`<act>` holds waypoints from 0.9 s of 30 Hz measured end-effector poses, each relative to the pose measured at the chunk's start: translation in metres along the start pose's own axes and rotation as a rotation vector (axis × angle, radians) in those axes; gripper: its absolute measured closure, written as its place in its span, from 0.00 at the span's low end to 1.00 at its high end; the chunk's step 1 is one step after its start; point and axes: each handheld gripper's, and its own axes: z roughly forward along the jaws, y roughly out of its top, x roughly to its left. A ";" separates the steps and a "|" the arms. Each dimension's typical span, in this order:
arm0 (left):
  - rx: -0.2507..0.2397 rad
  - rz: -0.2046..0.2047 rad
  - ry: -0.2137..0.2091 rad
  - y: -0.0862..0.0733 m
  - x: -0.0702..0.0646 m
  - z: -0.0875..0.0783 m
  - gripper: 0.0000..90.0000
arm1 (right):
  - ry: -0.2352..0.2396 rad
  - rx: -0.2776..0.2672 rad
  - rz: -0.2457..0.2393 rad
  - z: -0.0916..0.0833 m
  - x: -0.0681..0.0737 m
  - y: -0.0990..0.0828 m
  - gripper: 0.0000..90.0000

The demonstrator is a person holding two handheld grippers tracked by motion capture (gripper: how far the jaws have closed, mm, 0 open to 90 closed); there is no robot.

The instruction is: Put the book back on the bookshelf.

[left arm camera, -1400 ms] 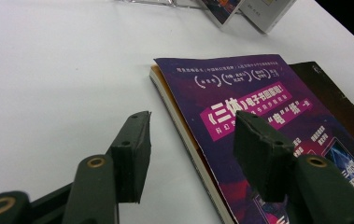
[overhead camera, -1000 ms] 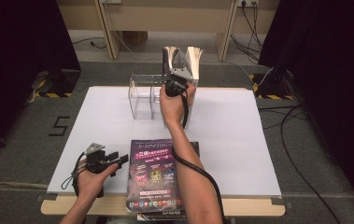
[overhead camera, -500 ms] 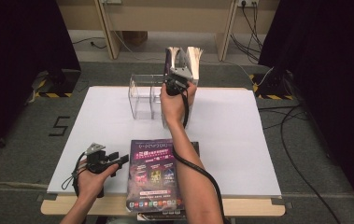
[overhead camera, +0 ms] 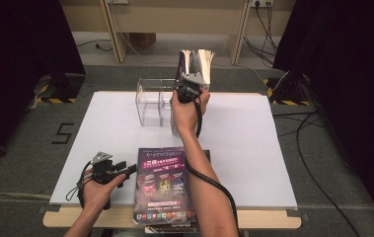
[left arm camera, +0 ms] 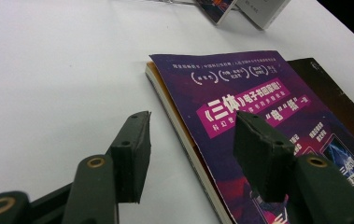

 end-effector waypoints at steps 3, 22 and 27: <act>0.002 0.004 0.000 0.000 -0.001 0.000 0.51 | 0.004 0.010 0.005 -0.004 0.000 -0.001 0.79; 0.003 0.006 -0.001 -0.001 -0.002 0.000 0.51 | 0.037 0.003 0.030 -0.036 -0.005 -0.021 0.80; 0.005 0.008 -0.002 -0.001 -0.002 0.001 0.51 | 0.027 -0.002 0.044 -0.042 -0.010 -0.028 0.85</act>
